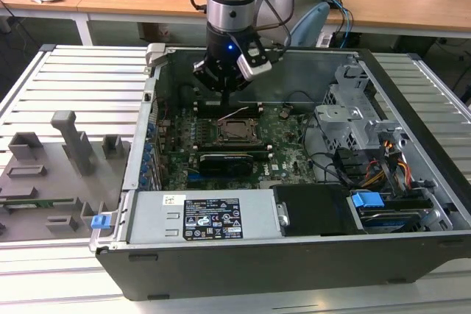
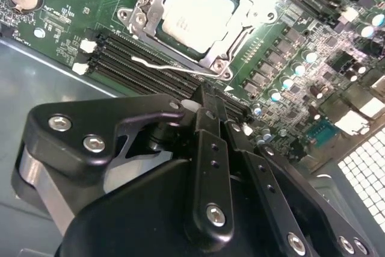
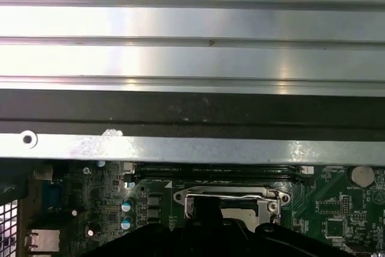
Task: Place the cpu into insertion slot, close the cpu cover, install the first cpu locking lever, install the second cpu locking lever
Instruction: 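Install the first cpu locking lever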
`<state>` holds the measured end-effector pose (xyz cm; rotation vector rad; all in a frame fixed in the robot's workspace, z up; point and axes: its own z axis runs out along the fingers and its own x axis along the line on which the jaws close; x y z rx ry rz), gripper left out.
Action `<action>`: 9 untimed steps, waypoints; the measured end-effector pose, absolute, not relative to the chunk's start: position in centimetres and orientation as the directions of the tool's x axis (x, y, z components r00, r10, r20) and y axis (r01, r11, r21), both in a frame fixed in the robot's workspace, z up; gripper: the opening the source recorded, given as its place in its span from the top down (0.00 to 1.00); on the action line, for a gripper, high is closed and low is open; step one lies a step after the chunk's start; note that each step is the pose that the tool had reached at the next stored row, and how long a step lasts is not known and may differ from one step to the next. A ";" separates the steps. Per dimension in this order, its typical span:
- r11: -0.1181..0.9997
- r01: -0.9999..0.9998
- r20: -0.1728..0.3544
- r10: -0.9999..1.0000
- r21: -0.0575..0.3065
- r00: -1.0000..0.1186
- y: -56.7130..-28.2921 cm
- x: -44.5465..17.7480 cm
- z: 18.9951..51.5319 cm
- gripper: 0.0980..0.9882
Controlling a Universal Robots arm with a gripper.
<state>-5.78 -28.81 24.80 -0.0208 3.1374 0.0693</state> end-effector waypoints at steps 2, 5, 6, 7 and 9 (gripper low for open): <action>0.998 -0.016 -0.004 -0.016 0.057 -1.000 -28.8 -5.7 24.8 0.99; 0.996 -0.015 -0.005 -0.014 0.092 -1.000 -28.8 -5.3 24.5 0.99; 0.995 -0.013 -0.005 -0.012 0.096 -1.000 -28.8 -5.1 24.4 0.99; 0.995 -0.012 -0.005 -0.012 0.098 -1.000 -28.8 -5.0 24.2 0.99; 0.995 -0.012 -0.005 -0.012 0.099 -1.000 -28.8 -4.8 23.7 0.99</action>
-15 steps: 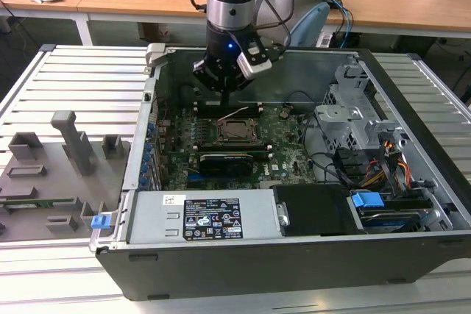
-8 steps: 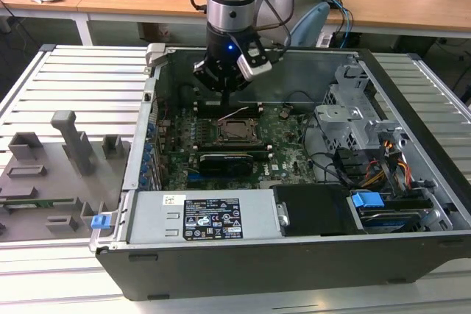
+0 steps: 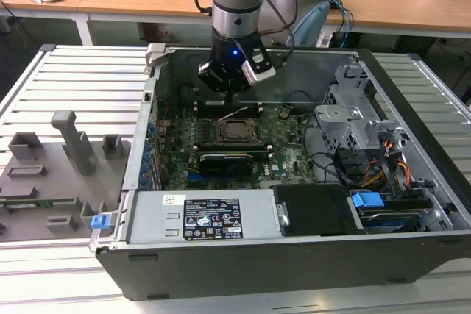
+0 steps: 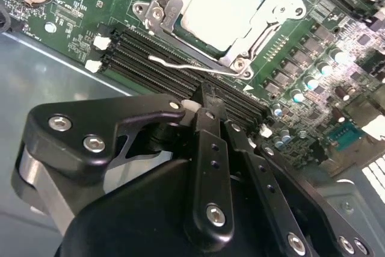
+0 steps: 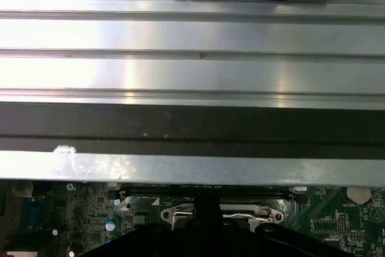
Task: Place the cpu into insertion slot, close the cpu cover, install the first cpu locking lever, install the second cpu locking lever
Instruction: 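Install the first cpu locking lever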
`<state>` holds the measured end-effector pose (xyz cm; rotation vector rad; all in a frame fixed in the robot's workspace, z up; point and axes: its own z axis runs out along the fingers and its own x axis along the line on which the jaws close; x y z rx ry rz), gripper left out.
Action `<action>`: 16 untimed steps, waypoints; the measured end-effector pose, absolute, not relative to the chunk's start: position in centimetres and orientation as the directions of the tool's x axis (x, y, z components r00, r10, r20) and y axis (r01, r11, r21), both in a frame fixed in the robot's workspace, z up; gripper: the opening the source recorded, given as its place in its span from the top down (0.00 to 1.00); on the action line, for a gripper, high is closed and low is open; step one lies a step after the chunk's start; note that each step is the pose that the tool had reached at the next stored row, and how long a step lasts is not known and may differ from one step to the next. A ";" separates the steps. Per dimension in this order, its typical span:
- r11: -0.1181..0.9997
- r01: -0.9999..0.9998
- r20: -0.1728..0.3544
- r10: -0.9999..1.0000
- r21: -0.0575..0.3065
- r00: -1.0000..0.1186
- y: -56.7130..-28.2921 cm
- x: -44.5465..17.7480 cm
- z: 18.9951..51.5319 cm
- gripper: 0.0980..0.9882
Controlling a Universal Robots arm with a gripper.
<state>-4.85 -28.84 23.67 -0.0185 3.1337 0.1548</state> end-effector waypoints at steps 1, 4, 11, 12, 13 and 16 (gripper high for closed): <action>0.995 -0.012 -0.005 -0.012 0.099 -1.000 -28.8 -4.8 23.5 0.99; 0.995 -0.012 -0.005 -0.011 0.099 -1.000 -28.8 -4.4 23.4 0.99; 0.995 -0.030 -0.005 -0.030 0.099 -1.000 -28.8 -3.7 23.1 0.99; 0.995 -0.033 -0.005 -0.033 0.098 -0.999 -28.8 -3.6 23.1 0.99; 0.995 -0.033 -0.004 -0.033 0.096 -0.999 -28.8 -3.5 23.1 0.99; 0.995 -0.033 -0.004 -0.033 0.094 -0.999 -28.8 -3.0 22.9 0.99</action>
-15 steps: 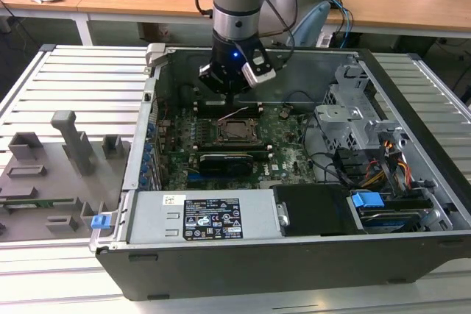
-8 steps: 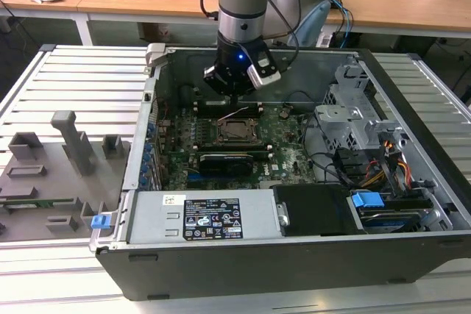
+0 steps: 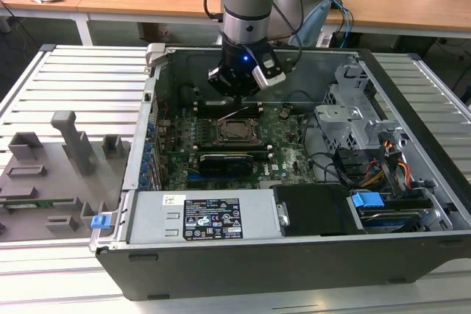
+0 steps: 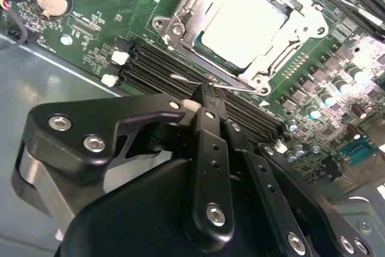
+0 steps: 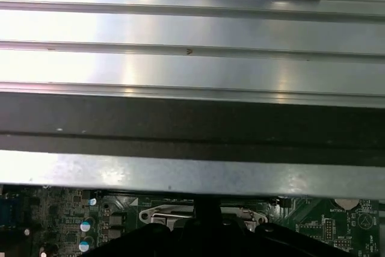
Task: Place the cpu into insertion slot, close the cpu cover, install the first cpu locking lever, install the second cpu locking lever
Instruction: 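Install the first cpu locking lever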
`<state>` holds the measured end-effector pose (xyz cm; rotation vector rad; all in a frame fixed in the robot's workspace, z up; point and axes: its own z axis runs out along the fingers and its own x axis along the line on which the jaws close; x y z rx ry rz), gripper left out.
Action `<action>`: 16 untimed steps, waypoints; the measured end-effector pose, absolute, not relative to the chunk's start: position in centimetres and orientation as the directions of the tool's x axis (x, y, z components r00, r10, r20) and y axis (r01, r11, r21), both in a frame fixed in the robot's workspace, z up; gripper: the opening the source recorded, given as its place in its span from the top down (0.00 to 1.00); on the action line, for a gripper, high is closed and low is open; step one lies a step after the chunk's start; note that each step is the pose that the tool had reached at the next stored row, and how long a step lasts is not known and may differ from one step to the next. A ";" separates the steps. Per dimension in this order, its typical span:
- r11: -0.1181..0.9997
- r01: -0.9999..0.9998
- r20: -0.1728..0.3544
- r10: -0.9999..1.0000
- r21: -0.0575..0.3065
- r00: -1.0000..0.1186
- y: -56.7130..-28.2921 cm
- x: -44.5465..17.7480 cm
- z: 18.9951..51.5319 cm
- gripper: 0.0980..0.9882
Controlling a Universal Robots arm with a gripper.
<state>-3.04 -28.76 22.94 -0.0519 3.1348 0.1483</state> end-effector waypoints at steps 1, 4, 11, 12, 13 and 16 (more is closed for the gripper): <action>0.995 -0.033 -0.004 -0.033 0.094 -0.999 -28.7 -2.8 22.9 0.99; 0.995 -0.033 -0.004 -0.033 0.094 -0.999 -28.6 -2.4 22.7 0.99; 0.994 -0.047 -0.004 -0.047 0.094 -0.999 -28.6 -2.0 21.8 0.99; 0.994 -0.047 -0.004 -0.047 0.094 -0.999 -28.6 -1.9 21.7 0.99; 0.994 -0.047 -0.004 -0.047 0.094 -0.999 -28.6 -1.8 21.7 0.99; 0.994 -0.047 -0.004 -0.047 0.094 -0.999 -28.6 -1.7 21.5 0.99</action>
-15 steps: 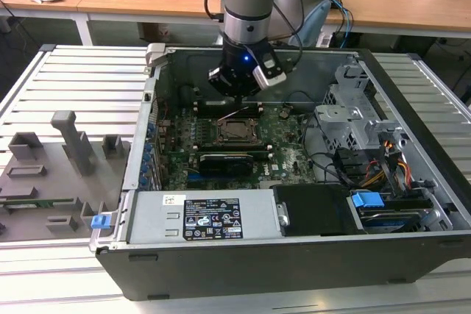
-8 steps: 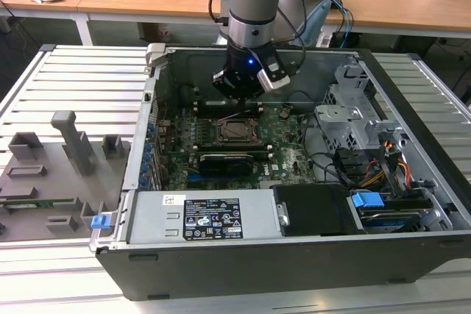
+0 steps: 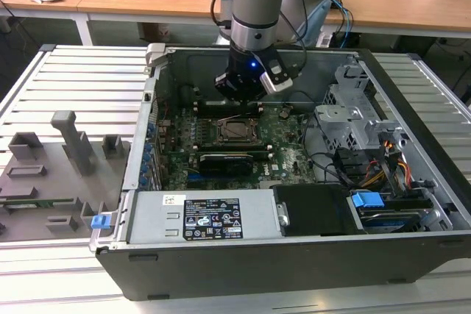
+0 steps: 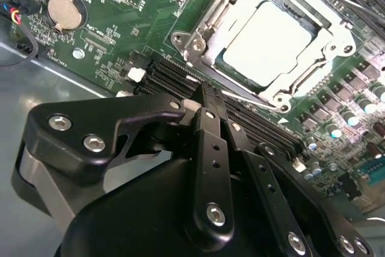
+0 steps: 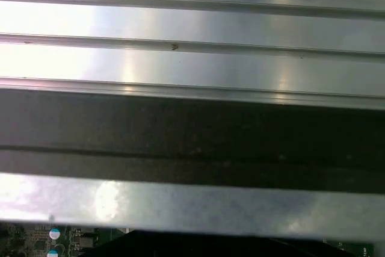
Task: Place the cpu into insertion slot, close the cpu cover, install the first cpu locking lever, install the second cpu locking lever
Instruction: 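Install the first cpu locking lever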
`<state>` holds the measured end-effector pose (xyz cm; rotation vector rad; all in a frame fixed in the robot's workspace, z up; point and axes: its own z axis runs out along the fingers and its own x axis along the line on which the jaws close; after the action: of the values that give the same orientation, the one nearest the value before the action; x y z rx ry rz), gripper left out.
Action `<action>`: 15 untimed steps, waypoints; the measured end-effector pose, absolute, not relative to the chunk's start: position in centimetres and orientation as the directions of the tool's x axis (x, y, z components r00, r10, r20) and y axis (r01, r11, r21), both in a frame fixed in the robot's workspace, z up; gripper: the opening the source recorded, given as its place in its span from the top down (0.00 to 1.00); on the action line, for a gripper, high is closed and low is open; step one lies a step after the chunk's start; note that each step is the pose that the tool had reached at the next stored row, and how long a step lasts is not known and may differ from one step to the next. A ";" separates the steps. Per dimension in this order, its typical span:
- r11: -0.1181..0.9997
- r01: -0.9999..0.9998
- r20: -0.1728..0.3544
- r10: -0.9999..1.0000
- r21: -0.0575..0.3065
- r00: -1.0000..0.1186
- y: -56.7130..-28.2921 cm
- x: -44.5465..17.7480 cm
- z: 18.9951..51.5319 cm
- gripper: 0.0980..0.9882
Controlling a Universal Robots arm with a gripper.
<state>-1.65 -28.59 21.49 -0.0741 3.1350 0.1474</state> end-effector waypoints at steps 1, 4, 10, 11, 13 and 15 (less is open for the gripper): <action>0.994 -0.047 -0.004 -0.047 0.094 -0.999 -28.6 -1.6 21.4 0.99; 0.995 -0.048 -0.004 -0.047 0.093 -0.999 -28.6 -1.6 21.1 0.99; 0.995 -0.048 -0.004 -0.047 0.085 -0.999 -28.5 -1.6 20.6 0.99; 0.995 -0.048 -0.004 -0.047 0.083 -0.999 -28.5 -1.6 20.6 0.99; 0.996 -0.047 -0.004 -0.047 0.080 -0.999 -28.5 -1.6 20.5 0.99; 0.996 -0.048 -0.003 -0.048 0.075 -0.999 -28.5 -1.5 20.4 0.99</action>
<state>-1.55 -28.49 20.44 -0.0748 3.1369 0.1184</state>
